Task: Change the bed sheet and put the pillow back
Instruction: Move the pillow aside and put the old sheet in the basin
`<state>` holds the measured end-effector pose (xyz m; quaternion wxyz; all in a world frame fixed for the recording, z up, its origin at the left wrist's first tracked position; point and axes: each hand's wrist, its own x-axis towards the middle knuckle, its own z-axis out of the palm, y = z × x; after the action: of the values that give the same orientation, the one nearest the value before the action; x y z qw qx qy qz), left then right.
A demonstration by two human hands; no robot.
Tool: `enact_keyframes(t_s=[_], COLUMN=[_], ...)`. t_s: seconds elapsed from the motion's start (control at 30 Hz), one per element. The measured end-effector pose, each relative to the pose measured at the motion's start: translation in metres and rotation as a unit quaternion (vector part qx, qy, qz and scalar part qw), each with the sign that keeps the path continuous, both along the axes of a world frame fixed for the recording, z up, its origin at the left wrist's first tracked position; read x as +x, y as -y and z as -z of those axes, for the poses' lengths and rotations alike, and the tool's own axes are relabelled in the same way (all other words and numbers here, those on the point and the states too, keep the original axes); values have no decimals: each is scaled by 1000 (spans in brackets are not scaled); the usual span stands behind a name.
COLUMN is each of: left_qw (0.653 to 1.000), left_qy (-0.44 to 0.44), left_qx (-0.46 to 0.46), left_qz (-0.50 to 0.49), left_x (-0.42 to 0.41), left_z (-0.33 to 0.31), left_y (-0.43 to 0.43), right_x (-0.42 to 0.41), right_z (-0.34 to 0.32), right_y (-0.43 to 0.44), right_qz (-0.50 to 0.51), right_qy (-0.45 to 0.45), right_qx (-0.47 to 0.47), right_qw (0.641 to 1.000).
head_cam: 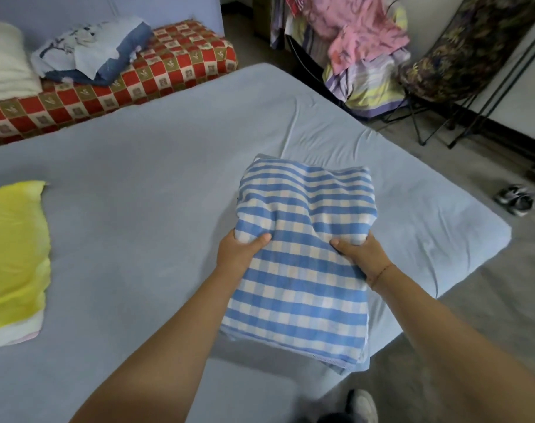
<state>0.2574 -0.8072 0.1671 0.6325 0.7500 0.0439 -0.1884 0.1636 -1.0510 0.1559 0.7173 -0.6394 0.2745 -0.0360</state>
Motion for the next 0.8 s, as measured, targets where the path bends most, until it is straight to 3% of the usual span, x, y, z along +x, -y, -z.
enact_keyframes(t_s=[0.37,0.8], left_qw=[998,998], left_qy=[-8,-18], left_qx=[-23,-20], left_qz=[-59,-62], left_x=[12,73], left_z=[2,21], left_y=[172,298], right_x=[42,114], right_z=[-9,11], right_y=[180,311], right_qz=[-61,-84], right_qy=[-10,-40], right_qx=[-13,-40], right_qw=[998,995])
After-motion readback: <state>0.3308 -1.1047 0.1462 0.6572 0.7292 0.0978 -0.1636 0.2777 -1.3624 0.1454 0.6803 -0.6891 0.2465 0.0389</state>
